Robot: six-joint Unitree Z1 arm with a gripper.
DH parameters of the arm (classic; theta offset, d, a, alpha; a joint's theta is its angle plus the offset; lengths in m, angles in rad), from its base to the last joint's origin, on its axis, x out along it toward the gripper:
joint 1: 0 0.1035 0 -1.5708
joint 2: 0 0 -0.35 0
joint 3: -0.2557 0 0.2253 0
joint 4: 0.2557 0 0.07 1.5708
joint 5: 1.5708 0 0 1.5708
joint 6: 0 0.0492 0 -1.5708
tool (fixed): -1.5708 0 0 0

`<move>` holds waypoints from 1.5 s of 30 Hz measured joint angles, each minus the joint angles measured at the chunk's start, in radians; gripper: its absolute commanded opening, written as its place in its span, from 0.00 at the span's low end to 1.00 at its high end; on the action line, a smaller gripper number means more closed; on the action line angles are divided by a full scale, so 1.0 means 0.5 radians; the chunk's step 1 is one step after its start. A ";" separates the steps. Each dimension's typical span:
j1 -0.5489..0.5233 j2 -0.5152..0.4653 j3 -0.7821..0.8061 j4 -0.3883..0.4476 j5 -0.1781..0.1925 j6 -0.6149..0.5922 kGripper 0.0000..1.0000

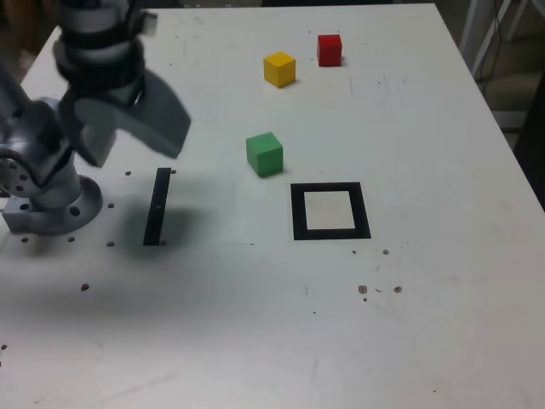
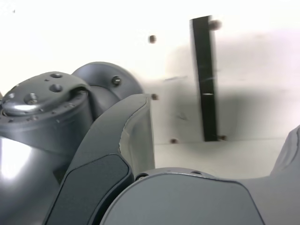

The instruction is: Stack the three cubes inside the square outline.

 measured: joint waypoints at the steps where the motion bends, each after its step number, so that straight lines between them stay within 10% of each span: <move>1: 0.020 0.039 -0.058 0.034 0.010 0.028 1.00; 16: 0.569 0.565 -0.812 0.212 0.082 0.553 1.00; 30: 0.973 1.109 -1.684 0.577 0.322 0.987 0.99; 45: 1.432 1.650 -2.642 0.695 0.291 1.416 0.99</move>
